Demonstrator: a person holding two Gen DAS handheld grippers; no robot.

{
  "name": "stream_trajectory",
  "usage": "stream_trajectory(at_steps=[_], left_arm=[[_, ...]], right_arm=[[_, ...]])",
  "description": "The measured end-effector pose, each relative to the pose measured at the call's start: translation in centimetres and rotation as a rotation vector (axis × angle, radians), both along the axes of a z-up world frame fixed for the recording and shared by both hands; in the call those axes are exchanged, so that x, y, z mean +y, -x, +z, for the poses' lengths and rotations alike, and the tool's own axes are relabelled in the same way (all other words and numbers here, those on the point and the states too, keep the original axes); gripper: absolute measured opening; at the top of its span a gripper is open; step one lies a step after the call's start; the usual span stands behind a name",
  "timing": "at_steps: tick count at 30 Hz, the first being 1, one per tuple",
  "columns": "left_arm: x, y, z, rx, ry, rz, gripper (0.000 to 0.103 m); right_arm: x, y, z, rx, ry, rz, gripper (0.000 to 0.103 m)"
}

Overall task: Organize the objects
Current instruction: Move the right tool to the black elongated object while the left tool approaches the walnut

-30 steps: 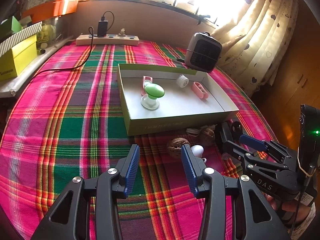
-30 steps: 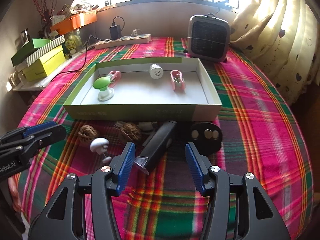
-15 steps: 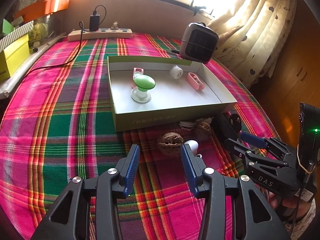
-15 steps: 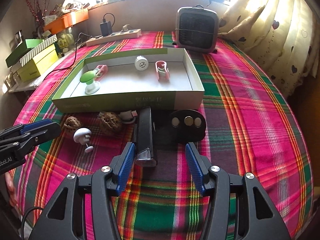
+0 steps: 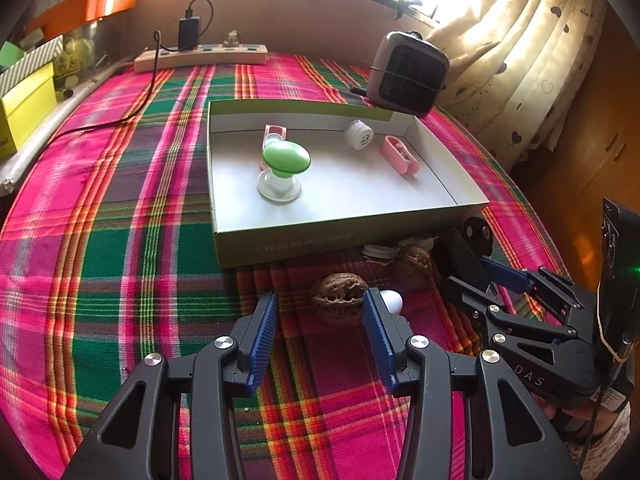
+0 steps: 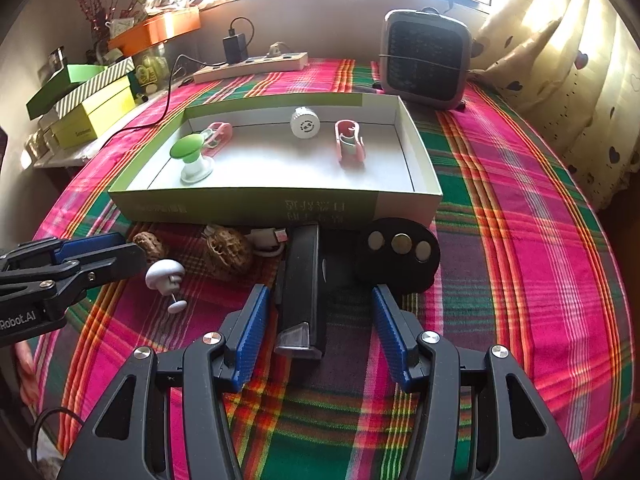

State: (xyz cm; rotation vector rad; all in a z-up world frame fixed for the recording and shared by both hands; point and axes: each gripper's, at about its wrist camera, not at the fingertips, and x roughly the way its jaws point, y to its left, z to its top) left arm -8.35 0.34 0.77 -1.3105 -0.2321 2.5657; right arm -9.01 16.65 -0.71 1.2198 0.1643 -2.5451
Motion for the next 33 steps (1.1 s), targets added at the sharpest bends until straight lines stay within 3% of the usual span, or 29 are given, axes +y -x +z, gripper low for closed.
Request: stream_trajectory(at_steps=[16, 29, 33], left_arm=[[1.2, 1.2, -0.5, -0.010, 0.047, 0.019, 0.044], [1.6, 0.9, -0.5, 0.002, 0.082, 0.031, 0.042], [1.5, 0.9, -0.5, 0.001, 0.086, 0.047, 0.037]], right_arm=[[0.2, 1.0, -0.1, -0.002, -0.003, 0.062, 0.053], [0.3, 1.2, 0.0, 0.002, -0.002, 0.080, 0.039], [0.3, 1.2, 0.0, 0.001, 0.004, 0.081, 0.035]])
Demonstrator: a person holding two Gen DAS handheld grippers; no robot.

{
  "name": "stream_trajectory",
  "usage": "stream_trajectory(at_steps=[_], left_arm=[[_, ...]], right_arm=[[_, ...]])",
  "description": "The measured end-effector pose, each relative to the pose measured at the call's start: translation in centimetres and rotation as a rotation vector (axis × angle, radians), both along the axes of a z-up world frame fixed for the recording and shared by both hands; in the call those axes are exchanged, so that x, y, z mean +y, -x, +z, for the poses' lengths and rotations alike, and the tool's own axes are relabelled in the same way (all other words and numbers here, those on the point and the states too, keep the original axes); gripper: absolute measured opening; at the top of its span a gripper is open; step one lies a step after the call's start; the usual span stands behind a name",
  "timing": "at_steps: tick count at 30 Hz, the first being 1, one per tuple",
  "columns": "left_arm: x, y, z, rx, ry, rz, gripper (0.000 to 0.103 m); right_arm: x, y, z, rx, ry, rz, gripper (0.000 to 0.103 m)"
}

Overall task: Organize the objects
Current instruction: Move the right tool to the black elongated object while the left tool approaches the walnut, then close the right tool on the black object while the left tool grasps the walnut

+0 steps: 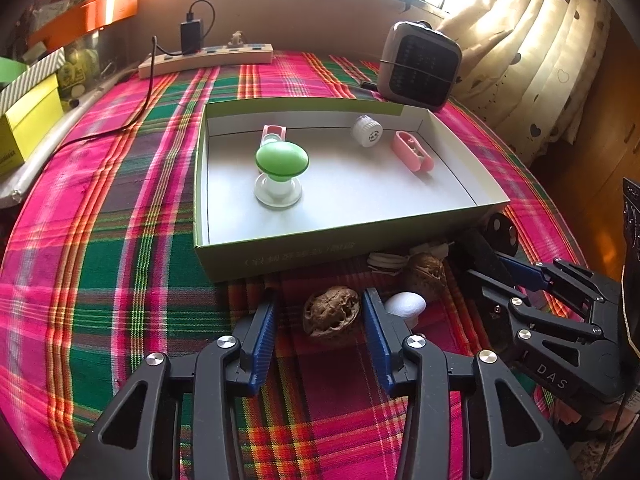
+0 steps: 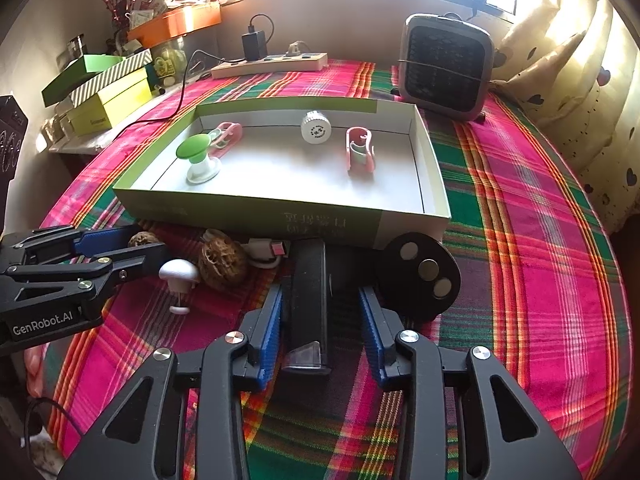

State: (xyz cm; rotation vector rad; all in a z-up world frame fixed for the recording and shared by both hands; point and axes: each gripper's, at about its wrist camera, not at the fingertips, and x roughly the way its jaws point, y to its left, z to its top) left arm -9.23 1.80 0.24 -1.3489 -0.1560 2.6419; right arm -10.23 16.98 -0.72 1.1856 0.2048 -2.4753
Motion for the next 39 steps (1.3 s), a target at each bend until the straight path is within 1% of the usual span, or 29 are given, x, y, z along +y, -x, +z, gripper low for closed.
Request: stream_trajectory(at_steps=[3, 5, 11, 14, 39], left_arm=[[-0.01, -0.06, -0.01, 0.003, 0.016, 0.009, 0.031], [-0.04, -0.09, -0.02, 0.003, 0.019, 0.013, 0.030], [-0.07, -0.14, -0.02, 0.007, 0.026, 0.015, 0.030], [-0.09, -0.18, -0.02, 0.010, 0.026, 0.015, 0.029], [-0.02, -0.24, 0.05, 0.013, 0.033, 0.017, 0.029]], right_arm=[[0.00, 0.00, 0.00, -0.002, 0.005, 0.006, 0.031], [-0.04, 0.00, 0.01, -0.001, 0.004, 0.007, 0.030], [-0.04, 0.03, 0.00, -0.002, 0.008, 0.009, 0.028], [-0.04, 0.00, 0.00, -0.002, 0.007, 0.007, 0.025], [-0.05, -0.07, 0.04, 0.002, 0.001, 0.005, 0.025]])
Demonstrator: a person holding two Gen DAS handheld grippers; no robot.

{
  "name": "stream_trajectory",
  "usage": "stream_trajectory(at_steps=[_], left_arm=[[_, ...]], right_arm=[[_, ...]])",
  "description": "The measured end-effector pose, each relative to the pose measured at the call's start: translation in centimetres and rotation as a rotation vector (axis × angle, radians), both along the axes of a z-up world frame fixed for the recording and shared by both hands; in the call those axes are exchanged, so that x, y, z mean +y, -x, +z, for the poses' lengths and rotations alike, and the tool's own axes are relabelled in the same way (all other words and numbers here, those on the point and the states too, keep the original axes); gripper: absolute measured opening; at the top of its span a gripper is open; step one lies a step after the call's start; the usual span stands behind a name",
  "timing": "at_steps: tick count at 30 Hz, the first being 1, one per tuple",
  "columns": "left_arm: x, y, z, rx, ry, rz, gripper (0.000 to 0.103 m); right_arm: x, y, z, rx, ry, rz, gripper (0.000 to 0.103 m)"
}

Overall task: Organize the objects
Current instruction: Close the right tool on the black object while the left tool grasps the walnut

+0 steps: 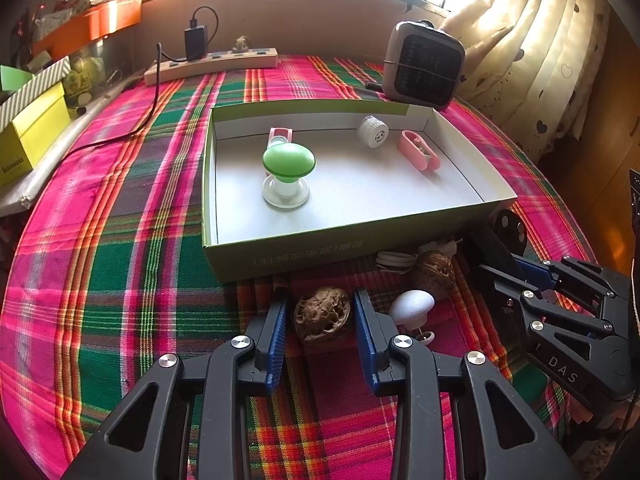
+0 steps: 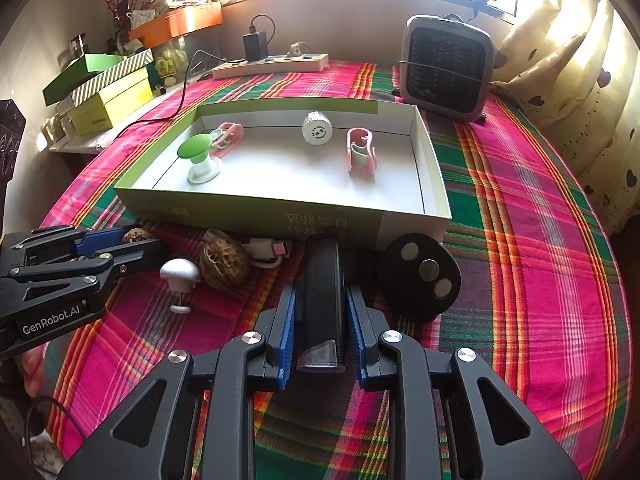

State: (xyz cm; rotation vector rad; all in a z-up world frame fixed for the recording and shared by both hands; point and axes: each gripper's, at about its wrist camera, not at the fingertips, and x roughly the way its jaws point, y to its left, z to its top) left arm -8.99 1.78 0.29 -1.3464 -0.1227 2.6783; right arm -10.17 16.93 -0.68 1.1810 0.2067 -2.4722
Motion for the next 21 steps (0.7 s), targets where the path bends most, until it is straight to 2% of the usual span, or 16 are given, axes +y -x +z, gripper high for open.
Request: stream_trajectory(at_steps=[21], left_arm=[[-0.13, -0.55, 1.00, 0.027, 0.003, -0.005, 0.029]], right_arm=[[0.12, -0.75, 0.62, 0.015, 0.021, 0.012, 0.025]])
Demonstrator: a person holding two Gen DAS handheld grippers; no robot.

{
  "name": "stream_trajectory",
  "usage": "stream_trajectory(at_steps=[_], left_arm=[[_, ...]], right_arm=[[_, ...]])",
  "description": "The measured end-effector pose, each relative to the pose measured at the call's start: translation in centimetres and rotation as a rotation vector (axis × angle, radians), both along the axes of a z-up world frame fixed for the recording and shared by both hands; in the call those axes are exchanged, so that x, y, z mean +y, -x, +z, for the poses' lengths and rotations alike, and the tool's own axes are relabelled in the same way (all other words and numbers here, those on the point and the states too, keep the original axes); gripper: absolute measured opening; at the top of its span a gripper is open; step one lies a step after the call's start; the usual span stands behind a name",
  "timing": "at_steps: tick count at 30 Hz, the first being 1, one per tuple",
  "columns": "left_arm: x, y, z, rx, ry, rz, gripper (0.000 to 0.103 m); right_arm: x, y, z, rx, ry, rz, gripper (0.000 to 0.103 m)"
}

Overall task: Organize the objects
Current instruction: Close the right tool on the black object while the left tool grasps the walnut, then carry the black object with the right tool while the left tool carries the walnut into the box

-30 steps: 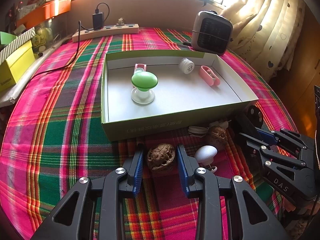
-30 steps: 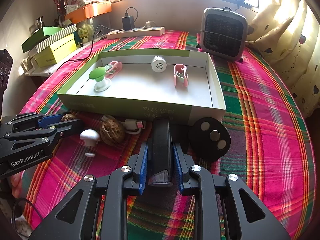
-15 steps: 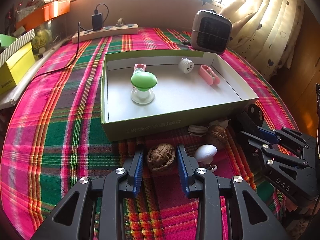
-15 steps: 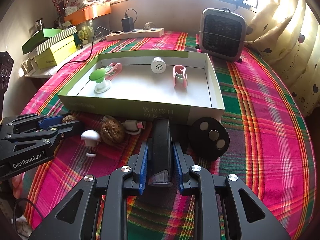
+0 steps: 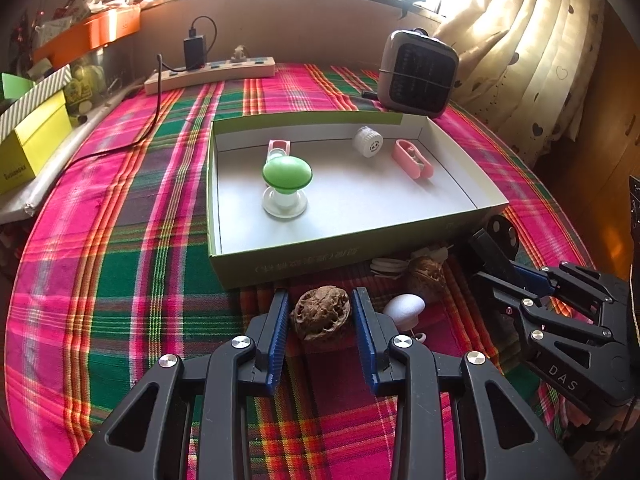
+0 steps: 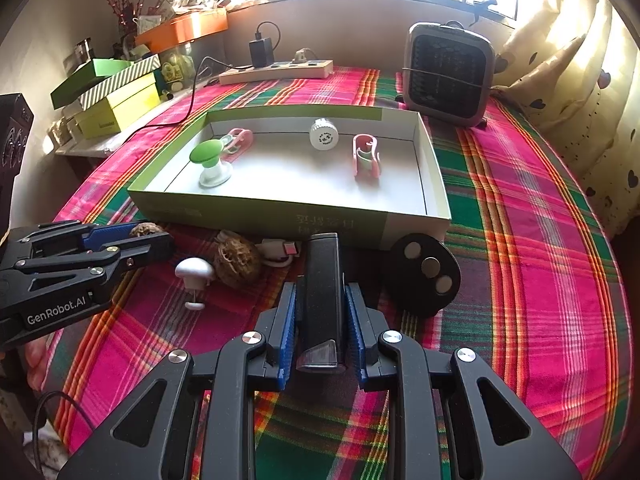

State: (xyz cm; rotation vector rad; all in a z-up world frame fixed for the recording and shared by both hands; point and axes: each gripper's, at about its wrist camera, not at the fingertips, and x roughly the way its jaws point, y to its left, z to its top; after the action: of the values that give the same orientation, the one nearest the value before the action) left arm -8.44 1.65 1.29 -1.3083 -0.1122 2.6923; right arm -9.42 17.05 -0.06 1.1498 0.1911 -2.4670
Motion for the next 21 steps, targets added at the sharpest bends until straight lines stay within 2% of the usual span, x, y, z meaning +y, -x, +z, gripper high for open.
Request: stream_trajectory(at_steps=[21], left_arm=[[0.2, -0.6, 2.0, 0.056, 0.004, -0.016, 0.029]], right_arm=[[0.0, -0.7, 2.3, 0.037, 0.037, 0.008, 0.025]])
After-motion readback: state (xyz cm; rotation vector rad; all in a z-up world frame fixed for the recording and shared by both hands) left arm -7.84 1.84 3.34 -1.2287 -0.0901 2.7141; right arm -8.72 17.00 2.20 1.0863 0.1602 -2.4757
